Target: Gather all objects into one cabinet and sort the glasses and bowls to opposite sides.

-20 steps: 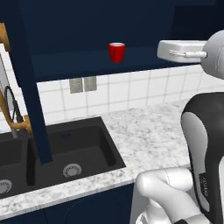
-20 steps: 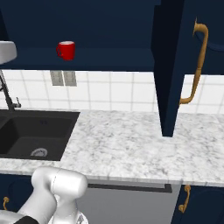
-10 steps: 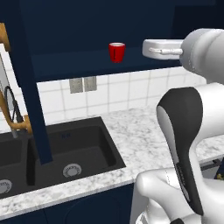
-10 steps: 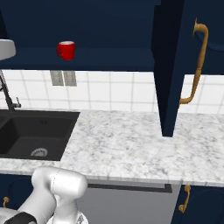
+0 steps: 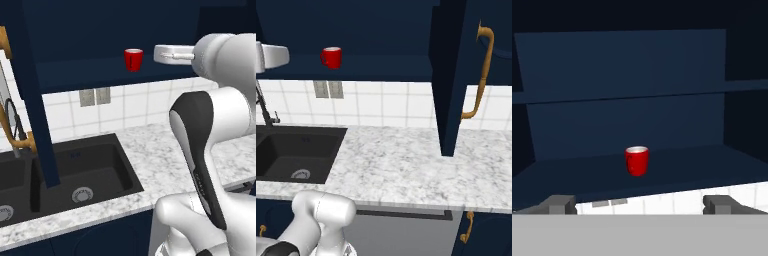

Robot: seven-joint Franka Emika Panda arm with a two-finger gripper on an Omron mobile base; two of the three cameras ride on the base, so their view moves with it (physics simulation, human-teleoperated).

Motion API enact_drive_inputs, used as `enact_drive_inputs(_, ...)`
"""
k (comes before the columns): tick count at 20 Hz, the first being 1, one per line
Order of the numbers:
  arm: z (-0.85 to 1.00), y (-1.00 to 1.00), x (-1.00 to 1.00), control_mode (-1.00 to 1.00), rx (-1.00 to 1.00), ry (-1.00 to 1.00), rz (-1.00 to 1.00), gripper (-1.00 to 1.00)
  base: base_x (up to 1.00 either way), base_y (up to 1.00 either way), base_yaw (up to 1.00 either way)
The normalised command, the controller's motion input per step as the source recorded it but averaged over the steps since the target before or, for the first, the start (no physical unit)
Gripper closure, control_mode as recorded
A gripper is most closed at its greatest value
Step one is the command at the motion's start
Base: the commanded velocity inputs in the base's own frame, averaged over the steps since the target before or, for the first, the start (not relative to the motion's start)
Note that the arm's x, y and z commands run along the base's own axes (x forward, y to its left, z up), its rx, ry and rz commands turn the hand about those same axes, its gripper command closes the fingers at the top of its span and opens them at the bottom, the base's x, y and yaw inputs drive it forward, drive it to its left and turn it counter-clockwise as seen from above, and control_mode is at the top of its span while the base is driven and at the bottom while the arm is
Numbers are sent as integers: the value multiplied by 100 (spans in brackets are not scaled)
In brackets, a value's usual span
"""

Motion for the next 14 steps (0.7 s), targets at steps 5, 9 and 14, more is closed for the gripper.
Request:
enact_drive_inputs(5,-32,4,19,-100,1,0,0,-100,0,0,0)
enact_drive_inputs(9,0,17,53,-100,5,0,0,-100,0,0,0)
enact_drive_inputs(14,-20,1,55,-100,0,0,0,-100,0,0,0)
